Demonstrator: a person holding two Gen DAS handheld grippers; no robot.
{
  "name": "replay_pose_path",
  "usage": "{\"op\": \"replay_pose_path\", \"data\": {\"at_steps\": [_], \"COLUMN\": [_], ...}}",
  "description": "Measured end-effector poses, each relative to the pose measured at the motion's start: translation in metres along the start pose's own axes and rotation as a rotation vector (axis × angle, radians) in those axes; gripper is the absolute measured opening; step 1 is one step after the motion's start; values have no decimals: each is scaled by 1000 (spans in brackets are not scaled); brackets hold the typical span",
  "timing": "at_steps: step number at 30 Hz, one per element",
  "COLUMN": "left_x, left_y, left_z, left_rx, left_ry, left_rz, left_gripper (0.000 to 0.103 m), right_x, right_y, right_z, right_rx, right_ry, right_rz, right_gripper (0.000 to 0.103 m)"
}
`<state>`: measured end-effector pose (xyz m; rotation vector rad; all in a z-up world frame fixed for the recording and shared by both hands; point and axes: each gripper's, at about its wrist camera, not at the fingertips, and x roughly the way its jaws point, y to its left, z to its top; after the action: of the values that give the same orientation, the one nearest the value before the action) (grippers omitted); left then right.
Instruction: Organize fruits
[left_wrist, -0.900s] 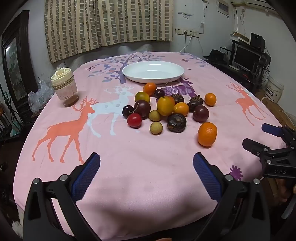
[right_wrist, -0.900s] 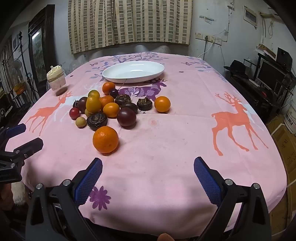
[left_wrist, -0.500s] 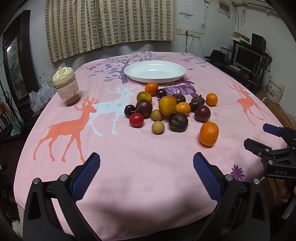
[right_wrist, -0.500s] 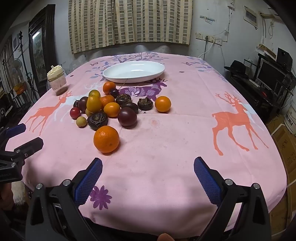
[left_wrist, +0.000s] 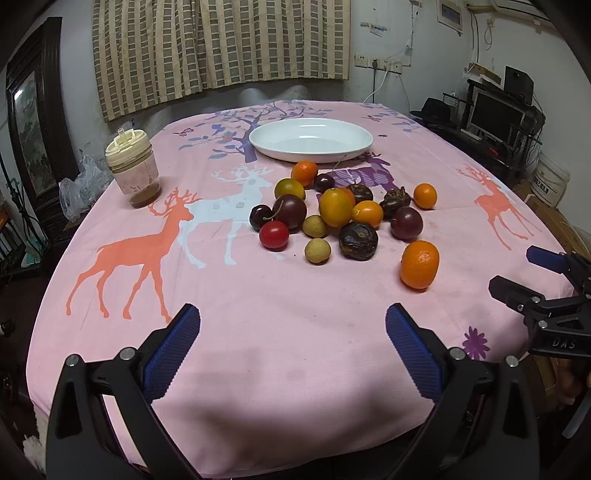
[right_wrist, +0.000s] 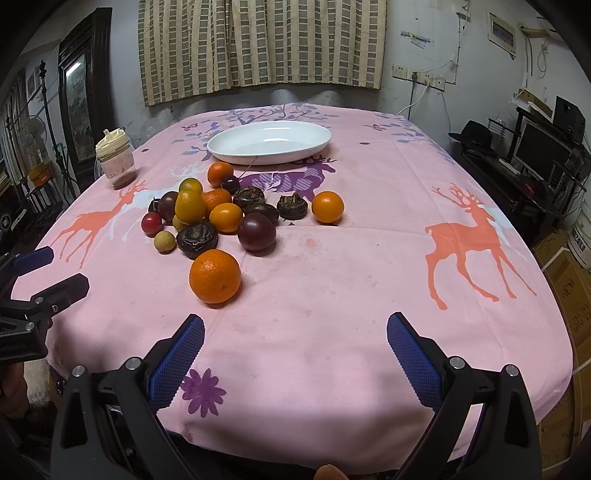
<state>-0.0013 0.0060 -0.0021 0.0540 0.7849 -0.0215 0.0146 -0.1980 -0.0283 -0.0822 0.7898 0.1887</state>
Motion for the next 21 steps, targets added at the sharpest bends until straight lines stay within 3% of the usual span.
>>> {"op": "replay_pose_path", "data": {"at_steps": [21], "left_x": [3], "left_y": [1], "left_z": [-1], "left_rx": [-2], "left_ry": [5], "left_rz": [-1], "left_gripper": [98], "right_x": [-1], "right_y": [1], "right_z": [0], "right_rx": [0], "right_ry": [2], "right_rz": [-1], "right_gripper": [99]}}
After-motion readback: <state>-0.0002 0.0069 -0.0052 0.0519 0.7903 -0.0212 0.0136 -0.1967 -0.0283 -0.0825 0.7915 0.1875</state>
